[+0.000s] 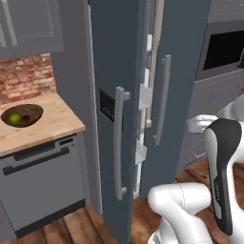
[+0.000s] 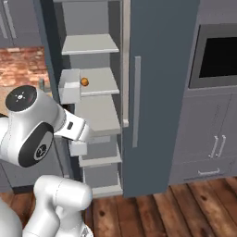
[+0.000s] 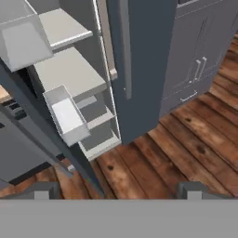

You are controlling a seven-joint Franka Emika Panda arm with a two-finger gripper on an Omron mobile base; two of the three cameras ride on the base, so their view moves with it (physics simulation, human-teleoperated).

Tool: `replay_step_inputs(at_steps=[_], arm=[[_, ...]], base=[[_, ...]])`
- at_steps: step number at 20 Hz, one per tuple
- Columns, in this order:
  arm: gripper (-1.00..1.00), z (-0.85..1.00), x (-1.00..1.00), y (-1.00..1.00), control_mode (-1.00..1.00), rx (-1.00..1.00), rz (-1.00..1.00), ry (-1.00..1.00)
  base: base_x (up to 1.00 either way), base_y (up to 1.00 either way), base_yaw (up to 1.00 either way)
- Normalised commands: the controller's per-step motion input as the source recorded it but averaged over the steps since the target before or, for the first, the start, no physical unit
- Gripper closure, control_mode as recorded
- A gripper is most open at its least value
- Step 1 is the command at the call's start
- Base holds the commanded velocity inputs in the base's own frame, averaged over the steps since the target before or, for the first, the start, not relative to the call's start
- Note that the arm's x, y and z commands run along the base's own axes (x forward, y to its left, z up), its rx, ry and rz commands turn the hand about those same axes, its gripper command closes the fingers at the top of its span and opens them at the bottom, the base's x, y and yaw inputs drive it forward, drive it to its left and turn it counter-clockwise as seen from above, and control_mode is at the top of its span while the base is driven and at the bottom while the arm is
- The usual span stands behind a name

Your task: Take the sweet potato, peach, and lime from the freezer and place them in the bowl on the counter.

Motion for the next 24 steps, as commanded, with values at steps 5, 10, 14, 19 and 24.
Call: replay_step_inputs(at_steps=[5,10,14,19,24], arm=[[-1.00,0.00,0.00,0.00,1.00,0.00,0.00,0.00],[-1.00,0.00,0.00,0.00,1.00,0.00,0.00,0.00],[-1.00,0.00,0.00,0.00,1.00,0.00,0.00,0.00],[-1.00,0.00,0.00,0.00,1.00,0.00,0.00,0.00],[-1.00,0.00,0.00,0.00,1.00,0.00,0.00,0.00]], base=[[0.65,-0.98,0.16],[0.89,-0.65,0.37],[0.63,-0.23,0.41],[0.17,0.08,0.32],[0.17,-0.01,0.27]])
